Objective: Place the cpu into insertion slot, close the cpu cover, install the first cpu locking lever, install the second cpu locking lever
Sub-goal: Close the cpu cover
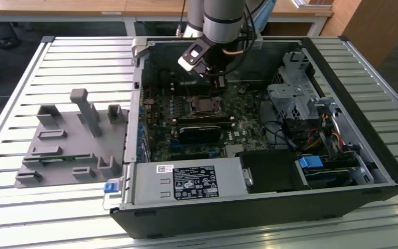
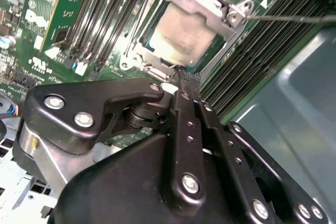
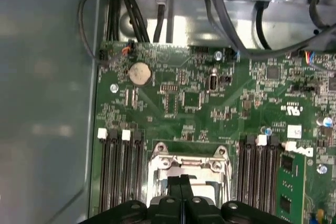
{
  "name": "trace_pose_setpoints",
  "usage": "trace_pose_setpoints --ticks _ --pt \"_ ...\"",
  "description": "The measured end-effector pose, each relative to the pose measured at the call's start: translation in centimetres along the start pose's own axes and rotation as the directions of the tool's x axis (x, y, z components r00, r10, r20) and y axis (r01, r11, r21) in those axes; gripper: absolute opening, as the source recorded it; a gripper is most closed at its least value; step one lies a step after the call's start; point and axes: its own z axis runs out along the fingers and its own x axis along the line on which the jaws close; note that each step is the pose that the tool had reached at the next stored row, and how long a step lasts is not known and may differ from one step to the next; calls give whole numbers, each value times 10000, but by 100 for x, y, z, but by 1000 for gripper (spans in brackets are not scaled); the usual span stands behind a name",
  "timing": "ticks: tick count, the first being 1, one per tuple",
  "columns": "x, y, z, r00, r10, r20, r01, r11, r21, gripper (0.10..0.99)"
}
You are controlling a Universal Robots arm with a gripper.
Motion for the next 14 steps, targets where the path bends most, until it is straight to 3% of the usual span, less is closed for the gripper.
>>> trace_pose_setpoints --ticks 6,14 --pt "-4 -43 75 10000 0 -1 0 10000 7 106" --pt "2 -235 106 10000 0 -1 0 10000 7 106"
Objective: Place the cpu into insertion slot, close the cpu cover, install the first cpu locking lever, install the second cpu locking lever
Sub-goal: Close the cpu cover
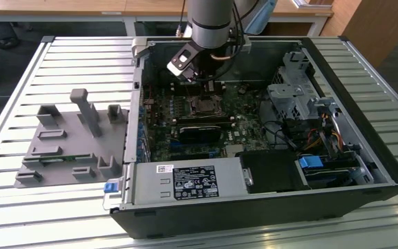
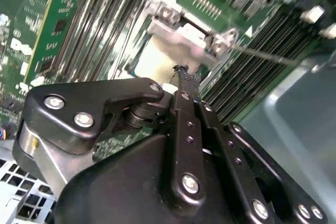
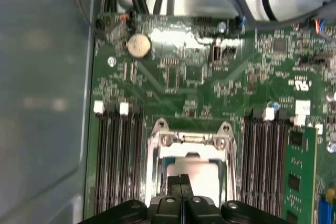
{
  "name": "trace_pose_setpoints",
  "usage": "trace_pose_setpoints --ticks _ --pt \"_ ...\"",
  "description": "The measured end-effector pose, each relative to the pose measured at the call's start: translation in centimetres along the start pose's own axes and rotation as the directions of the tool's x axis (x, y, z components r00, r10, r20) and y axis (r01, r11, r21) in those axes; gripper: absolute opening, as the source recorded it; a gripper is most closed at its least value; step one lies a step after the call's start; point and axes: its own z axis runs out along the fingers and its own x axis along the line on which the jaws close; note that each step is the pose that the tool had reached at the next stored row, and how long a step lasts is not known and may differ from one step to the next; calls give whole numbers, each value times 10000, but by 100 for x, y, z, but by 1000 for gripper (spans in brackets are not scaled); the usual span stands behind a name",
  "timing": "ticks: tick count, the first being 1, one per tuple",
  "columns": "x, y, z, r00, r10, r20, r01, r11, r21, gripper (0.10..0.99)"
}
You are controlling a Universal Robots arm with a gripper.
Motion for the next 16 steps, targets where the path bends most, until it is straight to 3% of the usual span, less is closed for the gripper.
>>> trace_pose_setpoints --ticks 7,16 --pt "3 -123 23 10000 0 1 0 10000 1 106" --pt "1 -155 72 10000 -1 14 1 10000 1 106"
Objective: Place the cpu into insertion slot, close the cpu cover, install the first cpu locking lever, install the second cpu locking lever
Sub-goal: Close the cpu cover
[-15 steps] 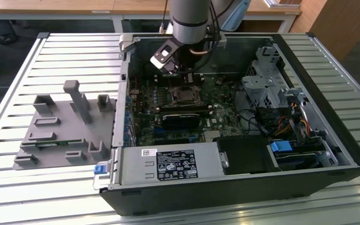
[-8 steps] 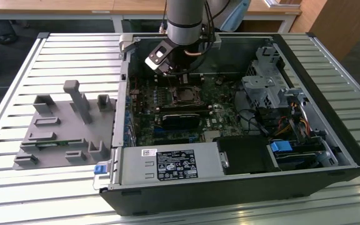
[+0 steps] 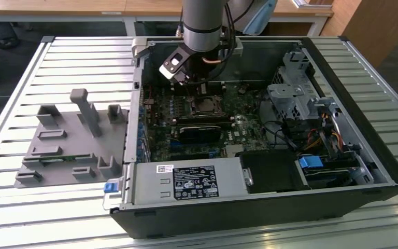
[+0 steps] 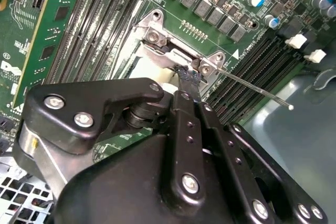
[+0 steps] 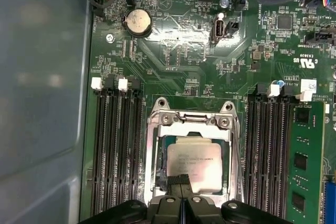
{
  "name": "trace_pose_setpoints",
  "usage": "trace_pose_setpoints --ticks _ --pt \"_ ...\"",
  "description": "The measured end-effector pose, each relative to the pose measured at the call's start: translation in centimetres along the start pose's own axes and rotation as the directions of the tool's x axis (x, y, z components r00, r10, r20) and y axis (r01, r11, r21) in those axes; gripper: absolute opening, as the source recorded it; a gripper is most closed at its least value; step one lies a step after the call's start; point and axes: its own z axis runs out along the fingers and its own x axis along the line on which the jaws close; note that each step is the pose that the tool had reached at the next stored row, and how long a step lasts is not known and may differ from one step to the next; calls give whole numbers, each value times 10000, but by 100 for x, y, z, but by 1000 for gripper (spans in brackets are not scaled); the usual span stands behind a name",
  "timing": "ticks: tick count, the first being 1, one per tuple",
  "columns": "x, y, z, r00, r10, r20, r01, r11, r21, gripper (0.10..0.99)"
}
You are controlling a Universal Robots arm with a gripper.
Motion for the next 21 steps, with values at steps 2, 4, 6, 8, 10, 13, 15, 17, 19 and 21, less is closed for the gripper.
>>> trace_pose_setpoints --ticks 2,4,6,8,10,13,15,17,19,21 --pt "-3 -1 8 10000 0 13 0 10000 2 106" --pt "-12 -1 15 10000 -1 18 1 10000 1 106" --pt "-26 -2 20 10000 -4 24 4 10000 1 106" --pt "-40 -2 23 10000 -10 35 10 10000 2 106" --pt "-54 -3 27 10000 -15 42 15 10000 3 106" --pt "-68 -4 34 10000 -21 43 21 10000 2 106" --pt "-69 -4 39 10000 -21 46 21 10000 4 106" --pt "-70 -5 49 10000 -23 52 23 10000 9 106" --pt "-66 10 60 10000 -23 63 23 10000 16 106" --pt "-53 60 74 10000 -21 48 21 10000 10 106"
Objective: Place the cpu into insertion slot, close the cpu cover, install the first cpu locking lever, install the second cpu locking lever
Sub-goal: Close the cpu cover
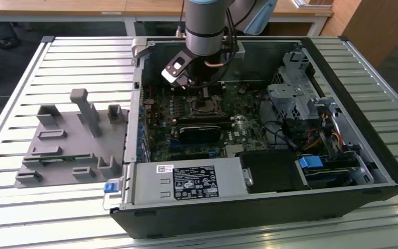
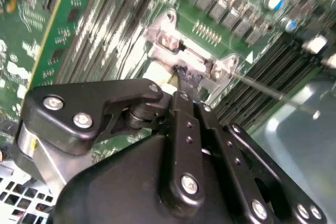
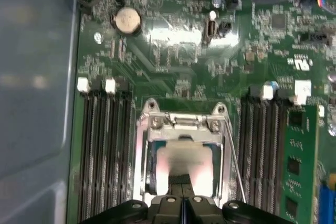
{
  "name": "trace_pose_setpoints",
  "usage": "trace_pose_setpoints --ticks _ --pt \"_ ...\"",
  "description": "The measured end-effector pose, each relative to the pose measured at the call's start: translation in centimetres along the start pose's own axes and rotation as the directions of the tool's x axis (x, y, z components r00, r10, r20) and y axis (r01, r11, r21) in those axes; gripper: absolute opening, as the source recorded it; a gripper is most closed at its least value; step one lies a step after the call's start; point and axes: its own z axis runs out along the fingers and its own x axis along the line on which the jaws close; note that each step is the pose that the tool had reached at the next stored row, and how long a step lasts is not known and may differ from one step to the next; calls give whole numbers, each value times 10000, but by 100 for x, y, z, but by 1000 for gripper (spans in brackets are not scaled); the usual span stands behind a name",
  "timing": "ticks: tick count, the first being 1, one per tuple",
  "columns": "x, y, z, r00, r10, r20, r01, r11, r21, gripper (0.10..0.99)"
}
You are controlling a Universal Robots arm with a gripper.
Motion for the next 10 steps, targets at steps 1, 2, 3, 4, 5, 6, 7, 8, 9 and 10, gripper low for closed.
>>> trace_pose_setpoints --ticks 1,2,3,4,5,6,7,8,9,10 --pt "4 24 0 10000 1 7 -1 10000 4 106" --pt "10 44 0 10000 0 14 0 10000 5 106" --pt "14 55 0 10000 -1 12 1 10000 4 106" --pt "16 61 -1 10000 -2 12 2 10000 5 106" --pt "16 63 -2 10000 -2 12 2 10000 6 106" --pt "18 65 -2 10000 -1 8 1 10000 3 106" --pt "20 67 -7 10000 0 1 0 10000 -3 106" --pt "25 71 -11 10000 -1 -16 1 10000 -14 106" --pt "27 72 -18 10000 -1 -25 1 10000 -20 106" --pt "28 71 -27 10000 -1 -23 1 10000 -24 106"
